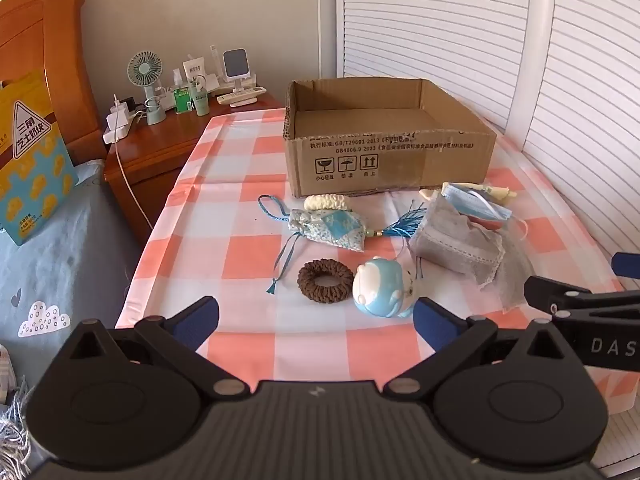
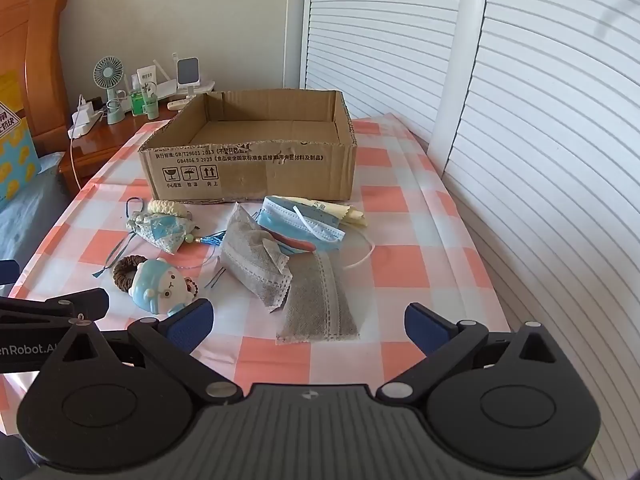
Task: Organize soft objects
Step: 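Move the left tool toward the blue plush toy while the right tool approaches the grey sachet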
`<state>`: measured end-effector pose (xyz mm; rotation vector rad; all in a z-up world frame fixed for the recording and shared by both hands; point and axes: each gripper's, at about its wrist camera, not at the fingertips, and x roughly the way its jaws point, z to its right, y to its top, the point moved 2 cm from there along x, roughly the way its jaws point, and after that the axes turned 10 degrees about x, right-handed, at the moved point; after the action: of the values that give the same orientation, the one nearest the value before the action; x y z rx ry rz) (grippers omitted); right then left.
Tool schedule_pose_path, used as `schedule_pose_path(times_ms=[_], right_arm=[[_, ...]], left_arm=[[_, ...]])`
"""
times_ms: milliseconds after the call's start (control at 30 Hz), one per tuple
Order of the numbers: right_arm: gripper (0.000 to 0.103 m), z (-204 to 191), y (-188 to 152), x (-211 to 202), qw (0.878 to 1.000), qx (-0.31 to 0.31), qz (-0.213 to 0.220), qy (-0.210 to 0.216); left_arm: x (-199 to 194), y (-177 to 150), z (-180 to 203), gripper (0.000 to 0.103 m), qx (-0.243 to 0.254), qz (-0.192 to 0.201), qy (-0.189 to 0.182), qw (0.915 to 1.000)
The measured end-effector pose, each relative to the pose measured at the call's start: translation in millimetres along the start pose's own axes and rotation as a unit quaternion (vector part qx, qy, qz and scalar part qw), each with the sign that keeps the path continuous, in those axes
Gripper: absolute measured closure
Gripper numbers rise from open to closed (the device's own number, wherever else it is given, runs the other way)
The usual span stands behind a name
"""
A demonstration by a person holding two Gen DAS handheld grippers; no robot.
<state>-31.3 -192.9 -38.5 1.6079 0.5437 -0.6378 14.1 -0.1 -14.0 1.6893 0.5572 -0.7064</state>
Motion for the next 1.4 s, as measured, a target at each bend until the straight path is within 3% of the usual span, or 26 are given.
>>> schedule_pose_path(times_ms=[1400], right_arm=[[0.0,1.8,1.1,-4.6,1.0,-0.001,0.004,0.002]], left_arm=[[-3.0,0.4,2.7,0.001,-0.003,-0.002,-0.004,1.0]])
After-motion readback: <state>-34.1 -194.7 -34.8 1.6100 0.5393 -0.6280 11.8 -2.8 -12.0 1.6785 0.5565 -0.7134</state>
